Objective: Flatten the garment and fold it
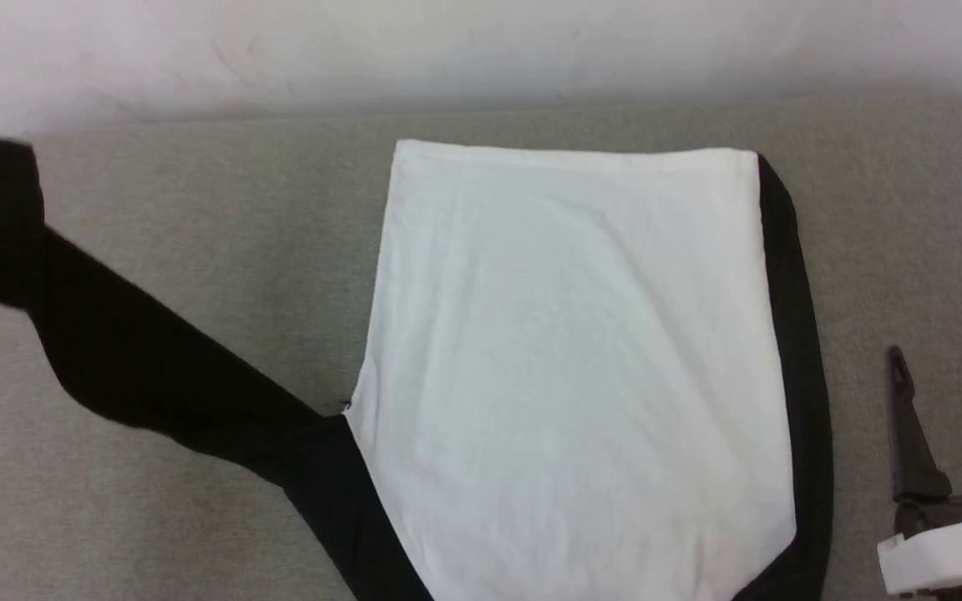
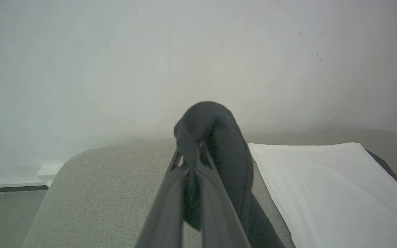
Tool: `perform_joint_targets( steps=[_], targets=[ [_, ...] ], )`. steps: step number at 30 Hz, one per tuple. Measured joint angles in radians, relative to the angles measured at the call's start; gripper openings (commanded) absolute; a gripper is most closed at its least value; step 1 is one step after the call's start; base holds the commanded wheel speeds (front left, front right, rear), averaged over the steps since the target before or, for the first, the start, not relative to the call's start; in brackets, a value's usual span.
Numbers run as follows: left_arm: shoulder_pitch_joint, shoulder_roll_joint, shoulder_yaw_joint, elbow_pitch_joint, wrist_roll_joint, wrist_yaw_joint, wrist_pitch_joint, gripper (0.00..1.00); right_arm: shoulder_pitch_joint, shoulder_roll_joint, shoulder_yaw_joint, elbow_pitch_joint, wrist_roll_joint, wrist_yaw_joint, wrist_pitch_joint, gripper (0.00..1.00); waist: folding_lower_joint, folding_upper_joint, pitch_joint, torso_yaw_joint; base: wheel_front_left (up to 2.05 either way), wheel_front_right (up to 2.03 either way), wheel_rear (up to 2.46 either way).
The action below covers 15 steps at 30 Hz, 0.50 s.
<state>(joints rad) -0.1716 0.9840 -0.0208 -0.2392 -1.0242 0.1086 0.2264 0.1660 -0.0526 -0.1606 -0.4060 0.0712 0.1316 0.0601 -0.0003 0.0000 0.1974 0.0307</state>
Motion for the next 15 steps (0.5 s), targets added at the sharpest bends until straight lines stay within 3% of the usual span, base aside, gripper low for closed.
perform_joint_targets(
  steps=[8,12,15],
  targets=[
    [0.218,-0.022,0.088,-0.217,-0.024,0.062,-0.044,0.00,0.032,0.000,-0.002,0.011,0.019,0.000,-0.003,1.00,0.0001,0.0000,-0.081,0.041,0.00,0.00,0.00],
    [0.225,-0.050,0.050,-0.321,-0.009,0.098,-0.051,0.00,0.040,0.000,0.000,0.015,0.025,0.000,-0.003,1.00,0.0002,0.0000,-0.115,0.053,0.00,0.00,0.00],
    [0.204,-0.072,-0.031,-0.389,0.011,0.105,-0.031,0.00,0.047,0.000,0.001,0.017,0.028,0.000,-0.004,1.00,0.0002,0.0000,-0.137,0.055,0.00,0.00,0.00]
  ],
)
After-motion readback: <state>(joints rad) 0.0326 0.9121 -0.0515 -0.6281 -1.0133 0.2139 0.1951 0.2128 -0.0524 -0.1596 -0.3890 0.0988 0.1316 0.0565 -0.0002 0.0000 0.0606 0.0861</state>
